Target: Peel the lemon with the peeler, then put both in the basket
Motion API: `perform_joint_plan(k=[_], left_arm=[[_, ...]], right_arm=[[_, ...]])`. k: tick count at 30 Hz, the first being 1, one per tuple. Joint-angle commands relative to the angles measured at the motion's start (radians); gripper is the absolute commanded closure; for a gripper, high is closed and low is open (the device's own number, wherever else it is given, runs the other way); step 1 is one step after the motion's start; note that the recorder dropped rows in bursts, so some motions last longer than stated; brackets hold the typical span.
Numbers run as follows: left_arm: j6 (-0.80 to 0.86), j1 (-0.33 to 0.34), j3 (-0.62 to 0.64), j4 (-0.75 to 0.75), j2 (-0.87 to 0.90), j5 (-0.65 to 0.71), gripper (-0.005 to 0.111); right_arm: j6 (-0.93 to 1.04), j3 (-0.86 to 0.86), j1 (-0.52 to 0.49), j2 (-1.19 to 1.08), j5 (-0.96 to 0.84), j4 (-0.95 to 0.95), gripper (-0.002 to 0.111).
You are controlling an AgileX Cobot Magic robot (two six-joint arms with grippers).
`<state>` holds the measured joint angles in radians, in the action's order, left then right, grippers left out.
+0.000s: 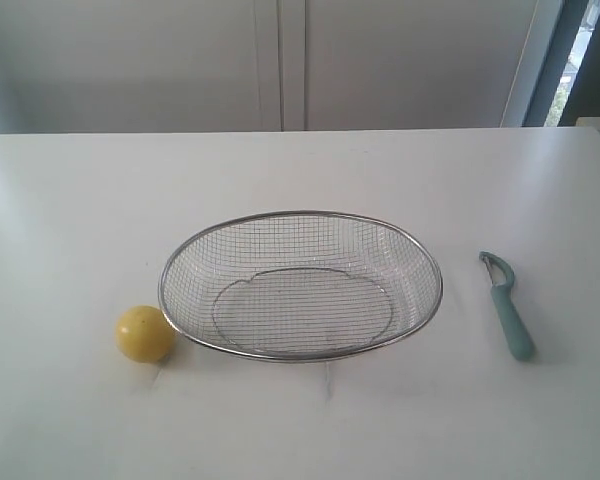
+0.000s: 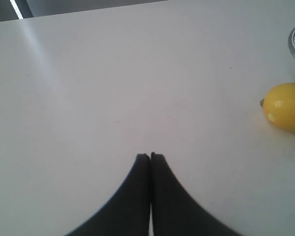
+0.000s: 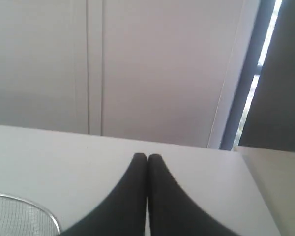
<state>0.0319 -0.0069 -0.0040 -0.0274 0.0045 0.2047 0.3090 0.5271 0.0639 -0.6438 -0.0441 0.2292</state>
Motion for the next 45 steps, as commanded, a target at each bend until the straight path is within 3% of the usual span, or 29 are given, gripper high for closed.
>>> perform_joint_plan(k=[1, 8, 12, 31, 45], left_arm=[[-0.006, -0.006, 0.004, -0.001, -0.005, -0.002, 0.107], [-0.006, -0.006, 0.004, -0.001, -0.005, -0.002, 0.107], [-0.006, -0.006, 0.004, -0.001, -0.005, -0.002, 0.107], [-0.006, -0.006, 0.004, -0.001, -0.005, -0.002, 0.107], [-0.006, -0.006, 0.004, -0.001, -0.005, -0.002, 0.107]], right_arm=[[-0.007, 0.096, 0.005, -0.087, -0.193, 0.003, 0.108], [-0.12, 0.245, 0.005, -0.316, -0.554, -0.095, 0.108], [-0.203, 0.272, 0.005, -0.384, -0.64, -0.166, 0.108], [-0.264, 0.287, 0.005, -0.413, -0.652, -0.159, 0.108], [-0.265, 0.484, 0.005, -0.71, -0.865, -0.16, 0.108]])
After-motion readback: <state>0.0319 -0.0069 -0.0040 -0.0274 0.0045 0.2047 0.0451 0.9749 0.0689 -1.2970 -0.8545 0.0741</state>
